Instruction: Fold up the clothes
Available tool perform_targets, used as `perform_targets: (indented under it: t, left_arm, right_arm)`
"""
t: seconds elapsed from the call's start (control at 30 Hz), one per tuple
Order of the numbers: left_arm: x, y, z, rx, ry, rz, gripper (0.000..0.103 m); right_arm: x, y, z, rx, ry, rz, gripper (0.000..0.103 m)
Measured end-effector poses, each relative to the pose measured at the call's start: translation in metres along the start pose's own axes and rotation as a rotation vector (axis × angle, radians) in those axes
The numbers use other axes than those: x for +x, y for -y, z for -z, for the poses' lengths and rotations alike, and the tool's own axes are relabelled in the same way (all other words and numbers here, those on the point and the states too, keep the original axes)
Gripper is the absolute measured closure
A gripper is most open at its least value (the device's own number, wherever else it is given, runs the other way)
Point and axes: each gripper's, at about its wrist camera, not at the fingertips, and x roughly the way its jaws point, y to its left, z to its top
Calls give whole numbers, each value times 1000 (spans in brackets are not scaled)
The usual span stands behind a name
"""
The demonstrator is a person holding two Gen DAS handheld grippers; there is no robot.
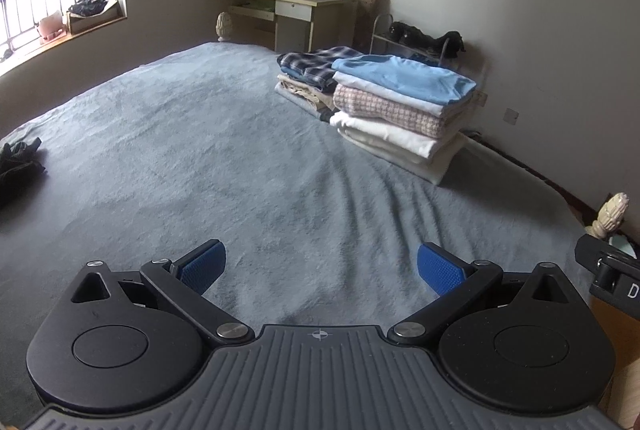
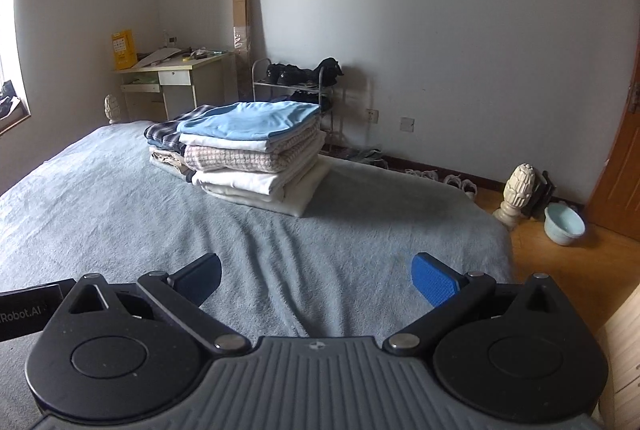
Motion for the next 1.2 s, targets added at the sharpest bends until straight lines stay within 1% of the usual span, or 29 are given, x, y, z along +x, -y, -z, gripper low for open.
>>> perform_targets:
  t: [0.13, 0.33, 0.5, 0.67, 0.93, 1.03, 1.2]
  left_arm:
    - [0, 5, 2, -2, -5, -16, 0]
    - [-4, 7, 3, 8, 9, -42, 0]
    - [-6, 12, 3, 34, 22, -68, 0]
    - [-5, 7, 2, -5, 4, -66, 0]
    - [-5, 4, 0, -28, -2, -53, 0]
    - [-4, 3, 1, -25, -15, -47, 0]
    - [-5, 4, 2, -12, -11, -51, 0]
  right_arm:
    - [-1, 2, 3, -12, -3, 2, 0]
    - [-2, 2, 3, -22, -3, -22, 0]
    - [-5, 0, 4, -42, 11, -14, 0]
    - [-4, 0, 3, -48, 8, -18, 0]
    - [-4, 0, 2, -57, 11, -22, 0]
    - [-4, -2, 2, -65, 11, -23, 0]
    - [-5, -4, 1, -70, 12, -26, 0]
